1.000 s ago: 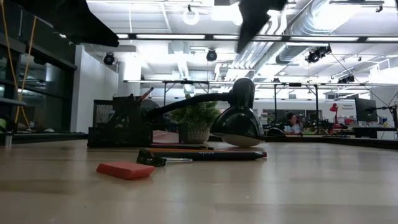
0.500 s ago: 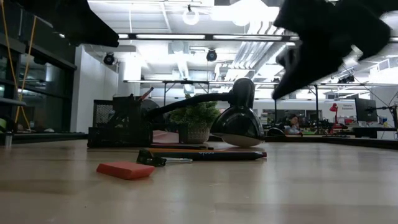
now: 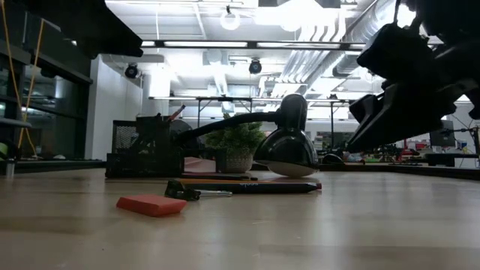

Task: Pick and place office supplies into organizer
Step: Put the black pen into the black desk organizer

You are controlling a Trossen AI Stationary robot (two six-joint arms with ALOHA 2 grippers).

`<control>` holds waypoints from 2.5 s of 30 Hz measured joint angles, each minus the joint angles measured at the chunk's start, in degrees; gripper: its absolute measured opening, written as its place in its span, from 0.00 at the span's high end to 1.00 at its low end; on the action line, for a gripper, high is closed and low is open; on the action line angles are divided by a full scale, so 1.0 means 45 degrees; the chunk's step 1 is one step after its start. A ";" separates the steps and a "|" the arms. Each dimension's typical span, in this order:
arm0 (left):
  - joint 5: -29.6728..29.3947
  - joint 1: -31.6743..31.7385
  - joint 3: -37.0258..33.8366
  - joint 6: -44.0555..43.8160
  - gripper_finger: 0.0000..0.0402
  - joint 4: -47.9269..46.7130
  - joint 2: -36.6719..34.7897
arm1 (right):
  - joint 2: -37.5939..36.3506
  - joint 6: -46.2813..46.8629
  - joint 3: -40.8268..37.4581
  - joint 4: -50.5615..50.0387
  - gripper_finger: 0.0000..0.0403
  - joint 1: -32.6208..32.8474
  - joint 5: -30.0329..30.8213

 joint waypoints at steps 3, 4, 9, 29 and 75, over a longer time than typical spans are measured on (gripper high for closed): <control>0.0000 0.0000 0.0000 0.0001 0.55 0.0005 0.0000 | 0.0110 -0.0113 0.0184 0.0139 0.86 -0.0010 0.0021; -0.0001 0.0000 0.0000 0.0005 0.55 0.0005 0.0000 | 0.0214 -0.0319 0.0255 0.0342 0.85 -0.0010 0.0081; -0.0005 0.0000 0.0000 0.0005 0.55 0.0000 0.0000 | 0.1506 -0.0941 0.0467 0.1093 0.82 -0.0007 -0.0259; -0.0010 0.0000 0.0000 0.0063 0.55 -0.0053 0.0000 | 0.4390 -0.1603 0.0912 0.4458 0.77 -0.0699 -0.1224; -0.0010 0.0000 0.0000 0.0063 0.55 -0.0053 0.0000 | 0.4763 -0.2194 0.1181 0.5315 0.77 -0.1083 -0.1740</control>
